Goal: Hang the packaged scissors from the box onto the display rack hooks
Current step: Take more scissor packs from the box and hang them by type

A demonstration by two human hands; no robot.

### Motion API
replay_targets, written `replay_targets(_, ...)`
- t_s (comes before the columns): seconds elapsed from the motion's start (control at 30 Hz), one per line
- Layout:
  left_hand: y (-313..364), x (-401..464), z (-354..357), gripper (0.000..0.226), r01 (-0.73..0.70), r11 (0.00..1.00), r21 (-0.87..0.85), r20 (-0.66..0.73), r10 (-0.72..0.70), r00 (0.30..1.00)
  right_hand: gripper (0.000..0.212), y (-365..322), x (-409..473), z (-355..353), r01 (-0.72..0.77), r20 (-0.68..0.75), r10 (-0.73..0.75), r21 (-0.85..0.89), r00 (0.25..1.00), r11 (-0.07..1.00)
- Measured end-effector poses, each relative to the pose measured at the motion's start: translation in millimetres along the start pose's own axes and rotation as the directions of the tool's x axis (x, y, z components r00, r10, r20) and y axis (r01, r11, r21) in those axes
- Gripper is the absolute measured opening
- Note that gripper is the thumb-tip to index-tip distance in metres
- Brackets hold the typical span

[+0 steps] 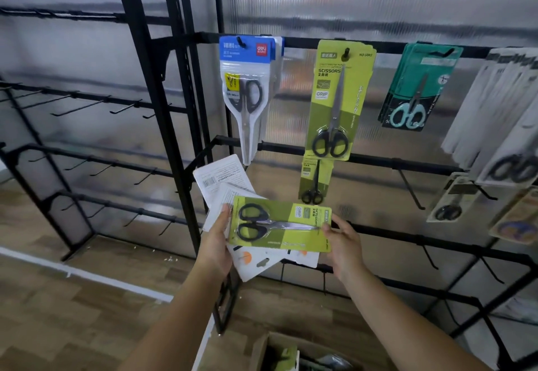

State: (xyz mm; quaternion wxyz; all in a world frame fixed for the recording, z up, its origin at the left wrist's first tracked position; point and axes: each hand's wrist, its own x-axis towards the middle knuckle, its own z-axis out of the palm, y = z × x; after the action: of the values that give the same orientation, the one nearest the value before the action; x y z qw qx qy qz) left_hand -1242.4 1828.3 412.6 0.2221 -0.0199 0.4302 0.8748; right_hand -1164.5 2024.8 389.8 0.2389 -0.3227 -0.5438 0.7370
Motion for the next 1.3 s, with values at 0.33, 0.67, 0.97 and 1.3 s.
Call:
replay_targets(0.33, 20.7, 0.5, -14.6, 0.013, -0.171, 0.954, 0.246, -0.061, 0.191, 0.98, 0.031, -10.0, 16.2, -16.0, 0.218, -0.139, -0.225, -0.064, 0.964, 0.974)
replay_targets(0.67, -4.1, -7.2, 14.7, 0.025, -0.219, 0.837, 0.502, 0.331, 0.049, 0.942, 0.026, -43.2, 9.3, 44.3, 0.572, 0.333, -0.466, -0.419, 0.82, 0.706)
replay_targets(0.97, -11.3, 2.2, 11.4, 0.039, -0.296, 0.849, 0.438, 0.246, 0.203, 0.948, 0.049, -36.2, -6.8, 46.5, 0.279, 0.195, -0.237, -0.224, 0.952, 0.934)
replay_targets(1.3, -18.9, 9.2, 4.6, 0.034, -0.284, 0.842, 0.458, 0.176, 0.227, 0.958, 0.057, -14.9, 8.6, 13.1, 0.306, 0.18, -0.251, -0.433, 0.951, 0.848)
